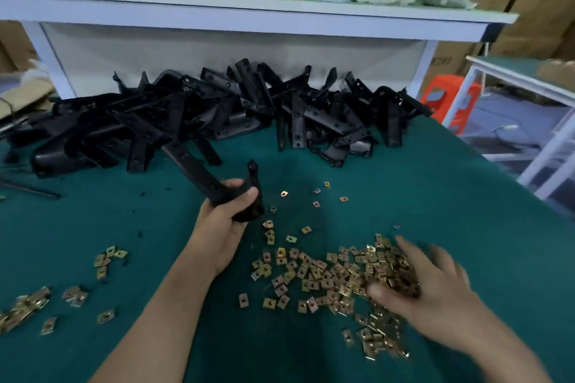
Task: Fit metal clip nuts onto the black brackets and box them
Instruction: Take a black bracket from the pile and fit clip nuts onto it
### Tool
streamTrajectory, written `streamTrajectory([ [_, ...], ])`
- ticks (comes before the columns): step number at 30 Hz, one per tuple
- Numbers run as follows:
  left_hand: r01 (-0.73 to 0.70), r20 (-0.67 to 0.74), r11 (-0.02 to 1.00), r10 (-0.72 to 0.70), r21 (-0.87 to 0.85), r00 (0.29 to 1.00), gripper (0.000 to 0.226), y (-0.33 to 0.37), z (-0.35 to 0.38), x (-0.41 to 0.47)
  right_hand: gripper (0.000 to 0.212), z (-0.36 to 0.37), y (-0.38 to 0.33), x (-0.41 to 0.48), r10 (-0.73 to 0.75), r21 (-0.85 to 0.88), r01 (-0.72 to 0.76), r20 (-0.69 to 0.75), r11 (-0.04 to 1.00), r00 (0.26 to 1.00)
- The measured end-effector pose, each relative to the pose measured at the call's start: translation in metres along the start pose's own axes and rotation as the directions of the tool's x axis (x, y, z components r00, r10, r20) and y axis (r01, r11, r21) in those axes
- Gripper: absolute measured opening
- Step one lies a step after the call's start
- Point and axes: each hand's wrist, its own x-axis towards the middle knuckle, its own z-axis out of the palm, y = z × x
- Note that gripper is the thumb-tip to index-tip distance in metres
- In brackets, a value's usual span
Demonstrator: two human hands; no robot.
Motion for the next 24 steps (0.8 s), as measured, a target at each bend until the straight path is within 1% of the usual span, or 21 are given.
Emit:
streamTrajectory([
  [1, -0.011, 0.007, 1.0, 0.011, 0.012, 1.0, 0.029, -0.001, 0.0, 0.001, 0.127, 0.008, 0.009, -0.005, -0.018, -0.037, 0.018, 0.019, 0.999, 1.0],
  [2, -0.022, 0.018, 0.999, 0.021, 0.027, 1.0, 0.029, -0.001, -0.002, 0.003, 0.13, 0.019, 0.013, -0.009, -0.051, -0.07, 0.051, -0.001, 0.996, 0.999],
  [5, -0.04, 0.051, 0.996, 0.036, 0.077, 0.998, 0.03, -0.002, -0.002, 0.007, 0.121, 0.041, 0.007, -0.009, -0.108, -0.078, 0.099, -0.113, 0.992, 0.988],
  [8, -0.053, 0.038, 0.996, 0.051, 0.071, 0.998, 0.031, -0.003, -0.002, 0.008, 0.106, 0.049, -0.003, 0.004, -0.164, -0.099, 0.146, -0.195, 0.984, 0.967],
  [11, -0.061, 0.042, 0.997, 0.058, 0.056, 0.997, 0.033, -0.002, -0.002, 0.008, 0.1, 0.053, -0.022, 0.022, -0.232, -0.105, 0.213, -0.23, 0.972, 0.945],
  [15, -0.066, 0.069, 0.996, 0.062, 0.056, 0.996, 0.033, -0.002, 0.0, 0.006, 0.096, 0.053, -0.053, 0.047, -0.334, -0.092, 0.321, -0.223, 0.942, 0.916],
  [17, -0.063, 0.082, 0.997, 0.058, 0.054, 0.995, 0.031, -0.002, 0.0, 0.005, 0.087, 0.053, -0.066, 0.055, -0.414, -0.04, 0.416, -0.223, 0.908, 0.882],
  [19, -0.058, 0.095, 0.997, 0.053, 0.052, 0.994, 0.029, -0.001, 0.0, 0.004, 0.07, 0.048, -0.073, 0.062, -0.473, 0.061, 0.497, -0.224, 0.866, 0.852],
  [21, -0.049, 0.107, 0.998, 0.043, 0.049, 0.993, 0.029, 0.0, 0.002, 0.003, 0.053, 0.037, -0.075, 0.07, -0.496, 0.119, 0.53, -0.23, 0.84, 0.837],
  [22, -0.047, 0.107, 0.998, 0.042, 0.044, 0.993, 0.03, 0.001, 0.001, 0.003, 0.045, 0.031, -0.077, 0.076, -0.51, 0.108, 0.539, -0.214, 0.835, 0.833],
  [24, -0.041, 0.102, 0.998, 0.036, 0.047, 0.994, 0.031, 0.003, 0.001, 0.003, 0.031, 0.018, -0.086, 0.085, -0.524, 0.044, 0.534, -0.136, 0.844, 0.84],
])
